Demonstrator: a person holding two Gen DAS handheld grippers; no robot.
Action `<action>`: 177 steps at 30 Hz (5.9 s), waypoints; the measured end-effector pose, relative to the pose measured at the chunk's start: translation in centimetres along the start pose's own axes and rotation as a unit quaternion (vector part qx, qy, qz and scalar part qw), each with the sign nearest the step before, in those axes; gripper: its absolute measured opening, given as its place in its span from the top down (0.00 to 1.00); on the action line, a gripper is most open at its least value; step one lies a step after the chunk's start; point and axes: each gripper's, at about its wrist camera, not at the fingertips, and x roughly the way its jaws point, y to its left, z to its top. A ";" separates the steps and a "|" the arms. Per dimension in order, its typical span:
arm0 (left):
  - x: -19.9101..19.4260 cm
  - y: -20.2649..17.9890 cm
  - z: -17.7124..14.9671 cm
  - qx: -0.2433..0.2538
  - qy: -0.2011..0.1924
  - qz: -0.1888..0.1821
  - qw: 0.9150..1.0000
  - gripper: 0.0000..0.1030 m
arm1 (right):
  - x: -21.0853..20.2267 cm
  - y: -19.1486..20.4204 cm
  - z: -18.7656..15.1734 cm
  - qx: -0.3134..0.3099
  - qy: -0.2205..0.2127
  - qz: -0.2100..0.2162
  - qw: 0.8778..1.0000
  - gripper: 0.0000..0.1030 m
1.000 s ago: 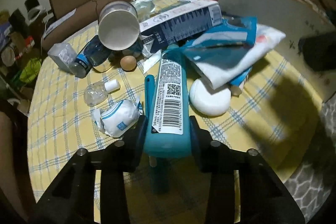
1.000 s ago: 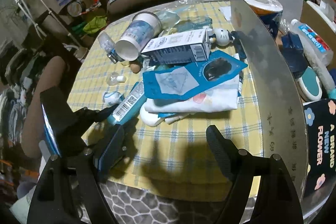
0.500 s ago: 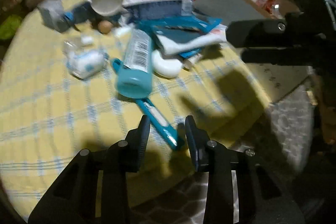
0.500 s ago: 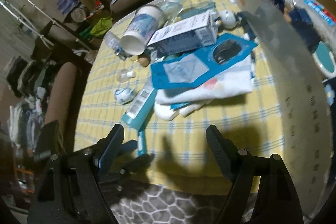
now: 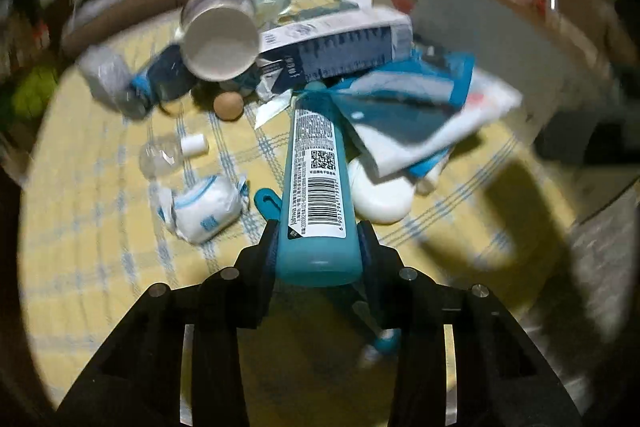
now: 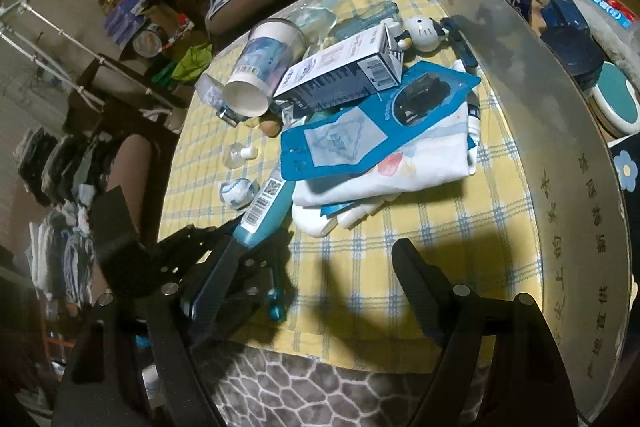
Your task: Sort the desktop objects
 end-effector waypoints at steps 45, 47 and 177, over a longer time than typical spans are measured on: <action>-8.3 8.3 -5.7 -0.253 -0.004 -0.162 0.954 0.36 | 6.9 5.8 -3.7 -0.058 0.115 0.063 0.990 0.66; -8.5 10.2 -5.6 -0.279 -0.012 -0.165 0.946 0.36 | 7.5 6.5 -4.1 -0.080 0.123 0.047 0.988 0.70; -5.2 -2.6 -10.6 -0.035 0.045 -0.003 0.998 0.49 | 7.2 9.1 -3.2 -0.121 0.081 0.016 0.989 0.54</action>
